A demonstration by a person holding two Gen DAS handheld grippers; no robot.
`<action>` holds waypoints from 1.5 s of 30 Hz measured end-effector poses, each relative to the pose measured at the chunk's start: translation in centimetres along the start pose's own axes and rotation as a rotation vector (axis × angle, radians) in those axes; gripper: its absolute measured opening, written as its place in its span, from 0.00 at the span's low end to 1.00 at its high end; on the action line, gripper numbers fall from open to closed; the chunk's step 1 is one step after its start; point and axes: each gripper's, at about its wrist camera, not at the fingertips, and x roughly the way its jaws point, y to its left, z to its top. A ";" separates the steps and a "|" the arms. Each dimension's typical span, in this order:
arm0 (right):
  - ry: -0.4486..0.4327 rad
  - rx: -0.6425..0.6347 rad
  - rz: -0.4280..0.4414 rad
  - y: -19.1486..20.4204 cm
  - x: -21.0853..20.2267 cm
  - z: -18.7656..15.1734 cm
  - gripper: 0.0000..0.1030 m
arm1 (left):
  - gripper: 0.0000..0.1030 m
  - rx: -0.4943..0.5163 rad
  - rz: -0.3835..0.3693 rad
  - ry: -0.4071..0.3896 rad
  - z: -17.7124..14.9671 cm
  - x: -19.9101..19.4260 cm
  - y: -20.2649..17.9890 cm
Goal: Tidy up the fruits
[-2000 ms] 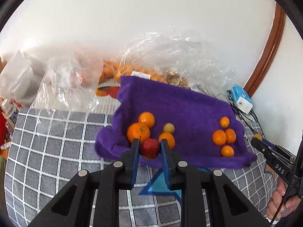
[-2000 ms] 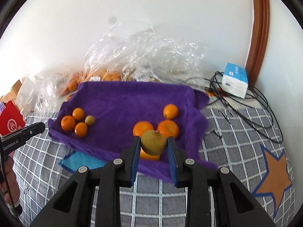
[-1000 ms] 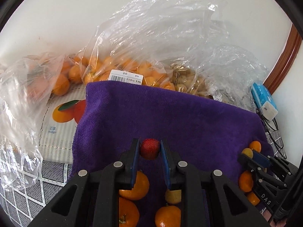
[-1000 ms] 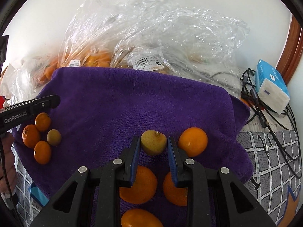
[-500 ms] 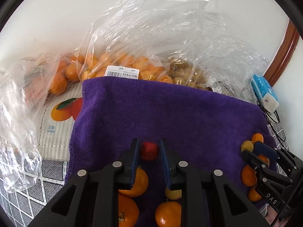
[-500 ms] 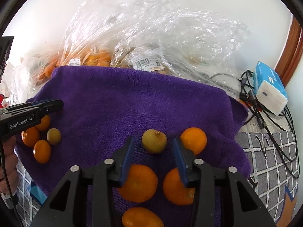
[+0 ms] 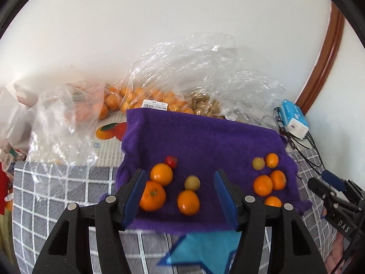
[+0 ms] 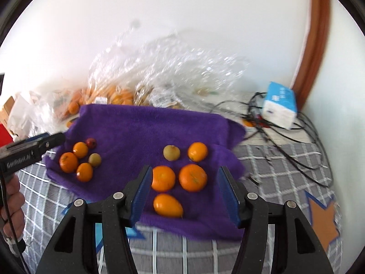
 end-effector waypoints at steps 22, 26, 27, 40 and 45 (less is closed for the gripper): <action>-0.120 0.039 0.020 -1.5 -15.3 -9.4 0.95 | 0.92 0.027 0.074 -0.190 -10.2 -17.5 -4.6; -0.129 0.046 0.001 -1.9 -16.9 -10.5 0.97 | 0.95 0.031 0.088 -0.219 -11.7 -19.2 -5.1; -0.132 0.038 -0.005 -1.8 -17.3 -10.8 0.97 | 0.95 0.025 0.085 -0.221 -12.1 -19.5 -5.1; -0.152 0.019 -0.033 -2.1 -19.6 -13.2 0.97 | 0.96 0.006 0.092 -0.248 -13.8 -20.8 -5.7; -0.150 0.030 -0.031 -2.4 -19.7 -13.4 0.97 | 0.96 0.010 0.090 -0.249 -14.0 -20.9 -5.8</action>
